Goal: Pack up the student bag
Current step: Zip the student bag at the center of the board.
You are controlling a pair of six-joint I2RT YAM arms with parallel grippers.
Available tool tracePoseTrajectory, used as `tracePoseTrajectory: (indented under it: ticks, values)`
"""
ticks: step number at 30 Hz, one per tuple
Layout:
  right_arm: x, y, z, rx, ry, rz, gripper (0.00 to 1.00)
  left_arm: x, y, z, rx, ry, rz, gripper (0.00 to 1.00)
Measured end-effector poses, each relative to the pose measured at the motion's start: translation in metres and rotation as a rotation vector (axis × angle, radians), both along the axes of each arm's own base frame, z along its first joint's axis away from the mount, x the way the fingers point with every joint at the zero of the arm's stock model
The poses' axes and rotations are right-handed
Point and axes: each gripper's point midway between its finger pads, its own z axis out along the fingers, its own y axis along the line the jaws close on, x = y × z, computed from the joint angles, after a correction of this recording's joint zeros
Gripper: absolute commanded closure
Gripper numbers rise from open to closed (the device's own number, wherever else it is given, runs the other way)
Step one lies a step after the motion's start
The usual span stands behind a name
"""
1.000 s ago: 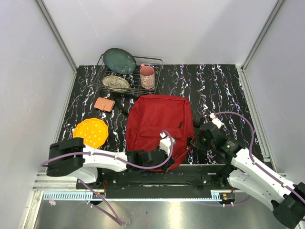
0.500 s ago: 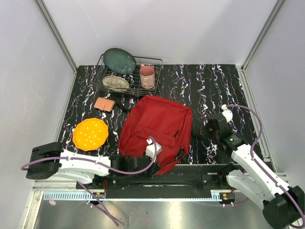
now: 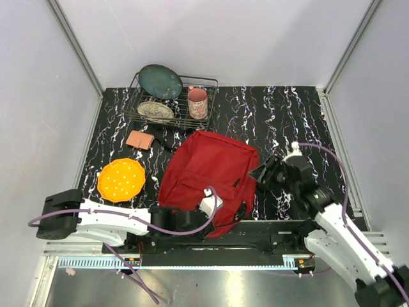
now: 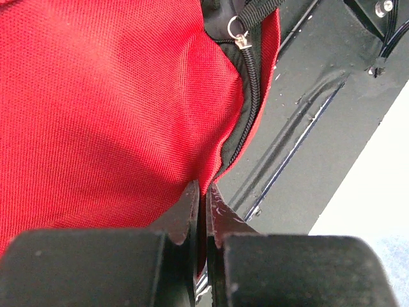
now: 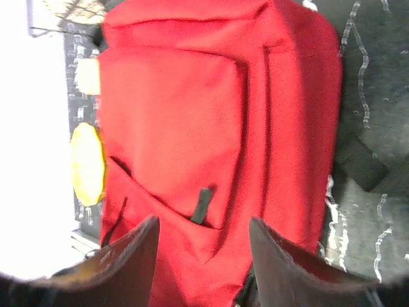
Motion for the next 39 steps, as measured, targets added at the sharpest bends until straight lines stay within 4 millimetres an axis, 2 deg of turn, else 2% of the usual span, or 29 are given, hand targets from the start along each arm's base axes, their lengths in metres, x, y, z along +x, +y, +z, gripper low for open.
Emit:
tracePoseTrajectory:
  ticks: [5, 6, 7, 9, 13, 21, 24, 29, 39]
  values:
    - [-0.055, 0.009, 0.023, 0.18, -0.014, 0.107, 0.35, -0.002, -0.011, -0.008, 0.047, -0.005, -0.037, 0.98]
    - [-0.065, 0.009, 0.026, 0.205, -0.007, 0.119, 0.35, -0.002, -0.013, -0.011, 0.064, -0.007, -0.048, 0.88]
    - [-0.073, 0.008, 0.026, 0.22, 0.006, 0.127, 0.36, -0.003, -0.016, -0.014, 0.078, -0.008, -0.058, 0.85]
    - [-0.085, 0.006, 0.018, 0.226, 0.049, 0.132, 0.39, -0.004, -0.023, -0.02, 0.106, -0.007, -0.077, 0.89]
    - [-0.101, 0.005, -0.019, 0.208, 0.2, 0.129, 0.46, -0.007, -0.039, -0.032, 0.137, 0.007, -0.103, 0.89]
    - [-0.114, 0.003, -0.05, 0.123, 0.388, 0.138, 0.48, -0.007, -0.052, -0.035, 0.146, 0.013, -0.104, 0.93]
    - [-0.117, 0.001, -0.055, 0.093, 0.413, 0.141, 0.53, -0.006, -0.052, -0.035, 0.146, 0.013, -0.103, 0.93]
    - [-0.116, 0.005, -0.061, 0.077, 0.423, 0.149, 0.58, -0.007, -0.053, -0.034, 0.144, 0.013, -0.104, 0.94]
    - [-0.108, 0.015, -0.088, 0.005, 0.465, 0.15, 0.6, -0.006, -0.057, -0.033, 0.135, 0.011, -0.104, 0.94]
